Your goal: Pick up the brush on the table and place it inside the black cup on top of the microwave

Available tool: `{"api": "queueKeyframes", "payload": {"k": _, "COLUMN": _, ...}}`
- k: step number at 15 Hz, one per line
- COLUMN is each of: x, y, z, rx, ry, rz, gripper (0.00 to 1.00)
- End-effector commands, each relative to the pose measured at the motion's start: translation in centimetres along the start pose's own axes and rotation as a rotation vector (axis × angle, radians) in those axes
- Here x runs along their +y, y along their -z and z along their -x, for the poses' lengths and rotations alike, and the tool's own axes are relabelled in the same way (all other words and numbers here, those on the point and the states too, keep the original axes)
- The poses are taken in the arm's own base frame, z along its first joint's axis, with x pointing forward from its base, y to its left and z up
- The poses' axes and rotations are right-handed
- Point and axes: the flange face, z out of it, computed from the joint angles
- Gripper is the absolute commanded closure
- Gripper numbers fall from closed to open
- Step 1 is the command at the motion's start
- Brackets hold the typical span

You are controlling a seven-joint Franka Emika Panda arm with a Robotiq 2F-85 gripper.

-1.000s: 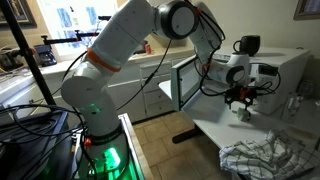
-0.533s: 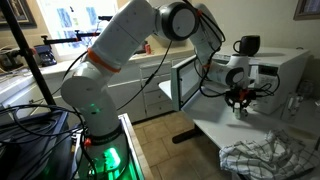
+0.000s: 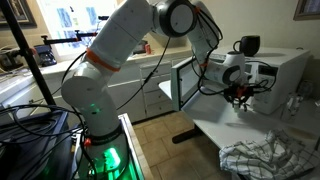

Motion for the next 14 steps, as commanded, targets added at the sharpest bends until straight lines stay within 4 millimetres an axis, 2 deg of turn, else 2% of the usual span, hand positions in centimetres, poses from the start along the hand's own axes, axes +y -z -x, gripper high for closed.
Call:
{"api": "queueKeyframes", "payload": {"k": 1, "x": -2.9, "y": 3.8, "z": 1.6, "rx": 0.023, "ry": -0.002, "rz": -0.018, "gripper": 0.92}}
{"api": "queueKeyframes", "payload": {"k": 5, "x": -4.5, "y": 8.8, "z": 5.1, "rx": 0.026, "ry": -0.034, "rz": -0.026, "gripper": 0.92}}
{"api": "queueKeyframes", "payload": {"k": 7, "x": -5.3, "y": 12.1, "z": 6.2, "rx": 0.062, "ry": -0.041, "rz": 0.019, "gripper": 0.92}}
{"api": "queueKeyframes", "payload": {"k": 11, "x": -7.0, "y": 19.5, "z": 7.0, "rx": 0.209, "ry": -0.048, "rz": 0.163, "gripper": 0.92}}
{"api": "queueKeyframes", "payload": {"k": 14, "x": -8.6, "y": 25.8, "z": 6.3, "rx": 0.365, "ry": -0.030, "rz": 0.302, "gripper": 0.92}}
